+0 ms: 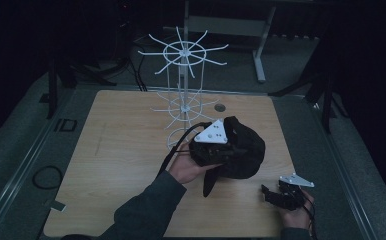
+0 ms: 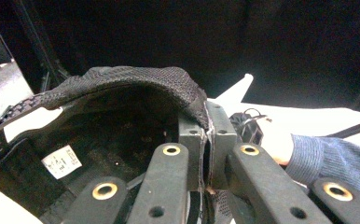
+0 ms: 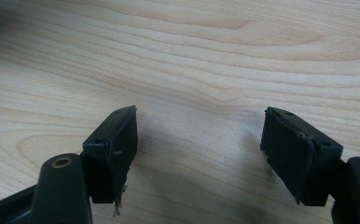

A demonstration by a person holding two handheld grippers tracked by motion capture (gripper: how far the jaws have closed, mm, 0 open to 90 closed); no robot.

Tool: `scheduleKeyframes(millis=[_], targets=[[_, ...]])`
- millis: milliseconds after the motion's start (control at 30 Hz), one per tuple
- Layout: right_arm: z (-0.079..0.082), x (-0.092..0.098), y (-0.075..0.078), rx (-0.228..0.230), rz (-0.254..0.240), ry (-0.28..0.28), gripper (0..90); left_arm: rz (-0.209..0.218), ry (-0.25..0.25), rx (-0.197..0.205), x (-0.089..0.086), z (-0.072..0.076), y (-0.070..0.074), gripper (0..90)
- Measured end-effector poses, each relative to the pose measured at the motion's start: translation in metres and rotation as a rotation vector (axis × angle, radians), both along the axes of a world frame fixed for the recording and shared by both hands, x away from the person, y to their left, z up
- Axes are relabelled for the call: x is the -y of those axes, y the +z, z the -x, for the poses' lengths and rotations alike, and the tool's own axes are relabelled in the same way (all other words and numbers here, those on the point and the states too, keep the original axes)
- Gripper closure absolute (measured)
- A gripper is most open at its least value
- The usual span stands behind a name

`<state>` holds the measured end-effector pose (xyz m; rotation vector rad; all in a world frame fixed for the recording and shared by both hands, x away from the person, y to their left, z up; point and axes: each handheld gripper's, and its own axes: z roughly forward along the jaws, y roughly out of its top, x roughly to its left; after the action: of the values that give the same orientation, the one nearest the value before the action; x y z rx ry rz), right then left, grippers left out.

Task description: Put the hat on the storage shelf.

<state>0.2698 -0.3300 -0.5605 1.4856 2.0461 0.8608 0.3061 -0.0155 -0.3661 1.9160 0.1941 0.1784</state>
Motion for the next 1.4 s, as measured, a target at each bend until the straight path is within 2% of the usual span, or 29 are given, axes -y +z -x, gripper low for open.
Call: scheduleKeyframes(millis=[267, 567, 933, 1400], targets=[[0.0, 0.0, 0.0, 0.0, 0.0, 0.0, 26.8, 0.031, -0.007, -0.003, 0.0, -0.002, 0.016, 87.9], [0.0, 0.0, 0.0, 0.001, 0.0, 0.003, 26.8, 0.105, -0.024, -0.018, -0.001, -0.007, 0.036, 87.9], [0.0, -0.001, 0.0, 0.0, -0.001, 0.004, 26.9, 0.146, -0.015, -0.005, -0.004, -0.011, 0.059, 88.0], [0.0, -0.001, 0.0, 0.0, 0.0, 0.008, 26.8, 0.202, -0.015, 0.002, -0.014, -0.017, 0.078, 87.9]])
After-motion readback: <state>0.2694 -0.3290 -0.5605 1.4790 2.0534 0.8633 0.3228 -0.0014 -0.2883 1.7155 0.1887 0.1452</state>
